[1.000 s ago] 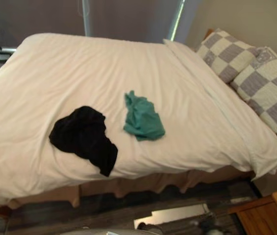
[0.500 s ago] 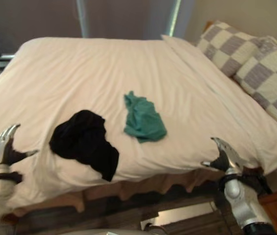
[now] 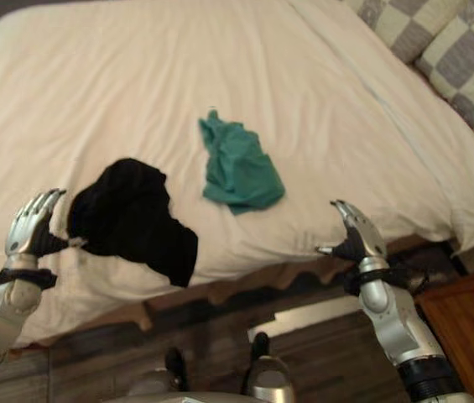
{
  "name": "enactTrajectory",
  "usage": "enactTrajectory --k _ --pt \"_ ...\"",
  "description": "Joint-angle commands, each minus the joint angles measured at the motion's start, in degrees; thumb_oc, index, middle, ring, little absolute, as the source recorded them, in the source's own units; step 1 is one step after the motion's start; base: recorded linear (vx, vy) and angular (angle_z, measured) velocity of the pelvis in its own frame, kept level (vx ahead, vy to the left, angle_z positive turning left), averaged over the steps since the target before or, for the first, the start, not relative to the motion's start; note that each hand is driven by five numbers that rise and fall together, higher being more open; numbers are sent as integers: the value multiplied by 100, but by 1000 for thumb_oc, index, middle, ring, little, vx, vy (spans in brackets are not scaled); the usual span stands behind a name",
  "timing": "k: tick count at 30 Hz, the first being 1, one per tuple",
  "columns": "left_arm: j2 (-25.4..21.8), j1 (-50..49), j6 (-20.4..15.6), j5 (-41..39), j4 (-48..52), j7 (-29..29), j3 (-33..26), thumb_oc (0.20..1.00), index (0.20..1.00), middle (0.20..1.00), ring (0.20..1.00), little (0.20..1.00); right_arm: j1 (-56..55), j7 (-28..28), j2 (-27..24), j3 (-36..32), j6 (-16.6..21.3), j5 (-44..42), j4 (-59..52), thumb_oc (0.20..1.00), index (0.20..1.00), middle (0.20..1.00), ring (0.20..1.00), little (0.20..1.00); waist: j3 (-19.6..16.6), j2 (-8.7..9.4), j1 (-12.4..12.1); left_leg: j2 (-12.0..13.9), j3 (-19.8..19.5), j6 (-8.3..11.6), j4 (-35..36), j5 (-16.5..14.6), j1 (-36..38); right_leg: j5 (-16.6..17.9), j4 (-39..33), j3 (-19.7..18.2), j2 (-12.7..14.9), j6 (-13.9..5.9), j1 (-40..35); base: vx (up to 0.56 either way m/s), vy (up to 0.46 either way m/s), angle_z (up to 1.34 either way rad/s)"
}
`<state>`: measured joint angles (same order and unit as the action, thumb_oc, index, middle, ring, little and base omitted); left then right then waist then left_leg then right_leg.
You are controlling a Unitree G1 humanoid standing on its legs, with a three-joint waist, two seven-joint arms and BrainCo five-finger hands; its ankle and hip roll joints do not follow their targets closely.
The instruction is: Tidy up the quilt and then pick up the clothes from the bed and put them into the laundry hamper.
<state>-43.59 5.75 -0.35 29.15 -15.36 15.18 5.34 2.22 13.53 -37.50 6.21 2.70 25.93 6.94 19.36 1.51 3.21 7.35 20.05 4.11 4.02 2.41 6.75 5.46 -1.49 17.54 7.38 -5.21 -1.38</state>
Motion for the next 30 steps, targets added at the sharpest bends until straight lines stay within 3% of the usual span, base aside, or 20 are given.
enactTrajectory --k 1,6,7,8,9,10,12,15,17,18,20,22,23,27,30 --pt "-233 642 111 392 -165 272 43 1000 1000 1000 1000 1000 564 187 -45 151 94 -168 -511 1000 1000 1000 1000 1000 222 214 148 312 -26 167 -393 -367 -298 -536 398 -1 536 -467 297 -160 13 -15" --pt "41 1332 115 133 -834 392 475 1000 1000 1000 1000 1000 942 280 26 357 131 -264 -518 1000 1000 1000 1000 1000 442 279 231 355 61 146 -581 -335 -694 -447 565 -98 594 -470 761 -120 11 -15" --pt "189 1385 148 77 -1032 377 559 492 492 492 492 492 986 292 52 404 132 -257 -526 1000 1000 1000 1000 1000 463 304 240 355 78 140 -596 -332 -714 -442 577 -91 599 -471 778 -56 10 -7" --pt "346 1361 162 125 -1152 283 660 200 200 200 200 200 974 282 83 394 124 -243 -565 1000 1000 1000 1000 1000 481 326 235 345 86 132 -594 -339 -715 -434 584 -86 617 -474 786 -39 11 -4" --pt "754 1125 173 200 -1286 69 846 200 200 200 200 200 1003 291 132 379 127 -212 -696 1000 1000 1000 1000 1000 500 358 204 329 83 121 -596 -355 -703 -420 592 -64 651 -476 777 0 0 0" --pt "762 1127 171 202 -1292 73 850 200 200 200 200 200 998 291 127 376 126 -211 -699 1000 1000 1000 1000 1000 498 352 204 328 81 121 -596 -355 -703 -420 591 -62 651 -477 775 0 0 0" --pt "1224 664 97 213 -1548 -190 1058 200 200 200 200 200 1108 279 238 425 141 -190 -861 1000 1000 1000 1000 1000 474 399 116 311 30 117 -590 -386 -691 -420 583 -14 671 -456 730 20 -21 8" --pt "1396 267 30 97 -1537 -309 1104 200 200 200 200 200 1315 261 250 560 156 -165 -870 1000 1000 1000 1000 1000 437 418 39 306 -11 111 -581 -391 -688 -431 575 41 667 -438 688 19 -22 9" --pt "1535 -214 -77 -237 -1540 -355 1038 200 200 200 200 200 1695 250 183 779 133 -74 -781 1000 1000 1000 1000 1000 440 428 -108 308 -83 110 -579 -377 -716 -451 580 109 660 -412 663 7 -54 9" --pt "1635 -599 -165 -708 -1692 -352 926 200 200 200 200 200 2089 203 157 999 79 -136 -624 1000 1000 1000 1000 1000 476 417 -302 300 -161 113 -575 -353 -766 -454 565 174 658 -393 648 -20 -73 28" --pt "1646 -923 -230 -977 -1824 -347 873 200 200 200 200 200 2510 196 76 1194 34 -177 -401 1000 1000 1000 1000 1000 551 410 -478 295 -263 124 -591 -313 -855 -452 560 254 661 -378 649 -30 -60 27" --pt "1648 -924 -231 -978 -1824 -346 866 200 200 200 200 200 2527 202 77 1206 39 -179 -386 1000 1000 1000 1000 1000 551 409 -466 296 -268 124 -594 -313 -860 -452 559 258 660 -378 649 -32 -38 25" --pt "1623 -1182 -318 -1347 -1857 -359 788 200 200 200 200 200 3057 214 -81 1432 -17 -209 -32 1000 1000 1000 1000 1000 685 372 -708 307 -396 150 -634 -244 -1035 -464 604 355 673 -360 713 -81 -72 23" --pt "1500 -1834 -562 -2233 -1594 -369 487 200 200 200 200 200 4116 183 -771 1846 -276 -427 1294 1000 1000 1000 1000 1000 984 159 -1209 313 -719 233 -635 14 -1509 -470 712 675 733 -346 924 -82 -69 48" --pt "1429 -1982 -603 -2429 -1541 -410 418 200 200 200 200 200 4479 180 -1076 1986 -328 -645 1852 1000 1000 1000 1000 1000 1044 64 -1318 319 -833 266 -569 133 -1719 -464 786 790 772 -363 1109 -50 -31 40"
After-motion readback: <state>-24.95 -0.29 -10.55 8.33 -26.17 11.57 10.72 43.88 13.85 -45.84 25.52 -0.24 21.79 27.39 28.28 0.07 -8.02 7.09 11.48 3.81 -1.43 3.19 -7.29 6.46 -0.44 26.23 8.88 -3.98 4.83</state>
